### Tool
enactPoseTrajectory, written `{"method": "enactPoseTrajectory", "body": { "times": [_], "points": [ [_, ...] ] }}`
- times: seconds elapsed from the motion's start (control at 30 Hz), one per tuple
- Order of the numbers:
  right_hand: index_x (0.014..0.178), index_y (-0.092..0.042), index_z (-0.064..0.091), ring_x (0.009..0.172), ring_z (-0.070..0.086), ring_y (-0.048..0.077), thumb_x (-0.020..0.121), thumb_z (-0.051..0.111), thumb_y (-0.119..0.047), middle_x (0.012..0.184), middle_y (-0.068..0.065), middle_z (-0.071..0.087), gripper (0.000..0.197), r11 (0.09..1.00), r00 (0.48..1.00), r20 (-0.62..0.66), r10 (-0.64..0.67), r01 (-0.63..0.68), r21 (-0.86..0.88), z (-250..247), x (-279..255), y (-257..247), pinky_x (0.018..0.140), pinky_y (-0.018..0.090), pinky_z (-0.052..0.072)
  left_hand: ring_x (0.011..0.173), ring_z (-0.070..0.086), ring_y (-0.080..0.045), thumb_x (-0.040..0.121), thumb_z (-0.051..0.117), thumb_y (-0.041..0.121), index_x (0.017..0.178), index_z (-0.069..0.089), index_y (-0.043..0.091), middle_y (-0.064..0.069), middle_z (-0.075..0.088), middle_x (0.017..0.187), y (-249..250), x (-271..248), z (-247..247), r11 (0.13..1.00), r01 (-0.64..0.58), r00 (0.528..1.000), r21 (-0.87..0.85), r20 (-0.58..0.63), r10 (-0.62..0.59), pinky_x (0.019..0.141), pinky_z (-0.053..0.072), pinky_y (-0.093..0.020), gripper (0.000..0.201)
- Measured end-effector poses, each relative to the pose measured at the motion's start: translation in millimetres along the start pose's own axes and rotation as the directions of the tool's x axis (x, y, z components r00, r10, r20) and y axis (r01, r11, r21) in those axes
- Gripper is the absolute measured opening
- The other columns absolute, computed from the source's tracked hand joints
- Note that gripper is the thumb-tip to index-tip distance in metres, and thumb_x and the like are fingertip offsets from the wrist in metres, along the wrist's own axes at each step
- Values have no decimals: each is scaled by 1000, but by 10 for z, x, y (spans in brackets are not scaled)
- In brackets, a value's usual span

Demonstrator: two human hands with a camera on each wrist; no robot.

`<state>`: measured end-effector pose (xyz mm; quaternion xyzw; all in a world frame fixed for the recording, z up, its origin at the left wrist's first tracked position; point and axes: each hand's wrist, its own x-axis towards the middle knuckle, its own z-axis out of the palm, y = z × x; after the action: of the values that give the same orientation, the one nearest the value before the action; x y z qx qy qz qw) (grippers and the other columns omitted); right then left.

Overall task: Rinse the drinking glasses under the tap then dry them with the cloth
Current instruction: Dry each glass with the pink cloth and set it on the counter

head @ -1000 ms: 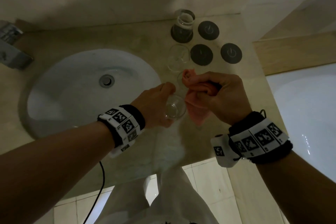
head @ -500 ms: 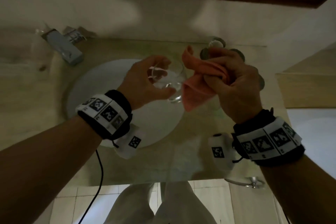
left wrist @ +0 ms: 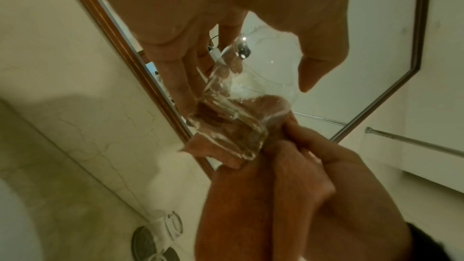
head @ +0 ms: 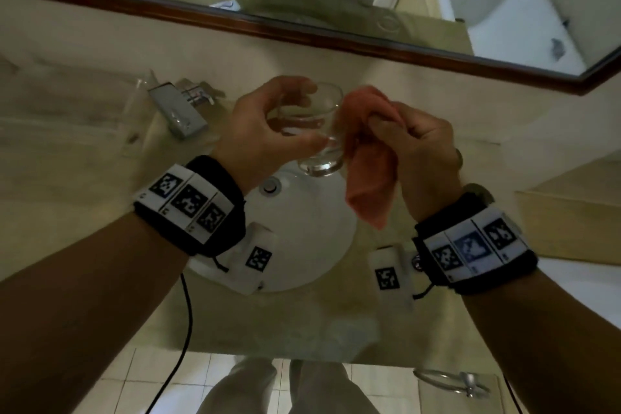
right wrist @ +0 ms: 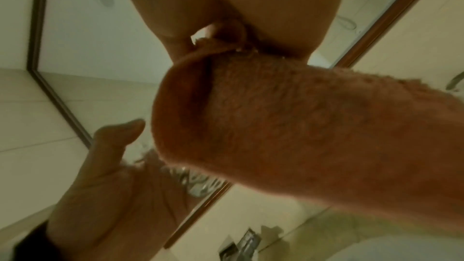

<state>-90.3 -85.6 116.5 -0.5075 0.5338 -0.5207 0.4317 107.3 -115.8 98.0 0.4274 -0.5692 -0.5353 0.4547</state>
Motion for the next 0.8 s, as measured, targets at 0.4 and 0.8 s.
{"method": "enactPoseTrajectory", "body": {
  "times": [0.4,0.8],
  "points": [
    [149,8,28,146,33,34,96,27,-6,155,24,35,55,769,981,193,-13,-114,629,261,-87,-370,124,49,17,92,75,-17,62,89,31,120,62,15,-8,64,116,343,-29,-61,995,-100,969,-29,-228,91,80,60,-31,66],
    [125,-14,60,94,70,22,74,34,5,110,10,72,60,560,975,220,17,-192,806,381,-91,-721,74,33,60,95,75,-20,62,89,21,124,60,13,-9,69,114,787,-80,-175,975,-220,937,-42,-287,199,82,60,-33,68]
  ]
}}
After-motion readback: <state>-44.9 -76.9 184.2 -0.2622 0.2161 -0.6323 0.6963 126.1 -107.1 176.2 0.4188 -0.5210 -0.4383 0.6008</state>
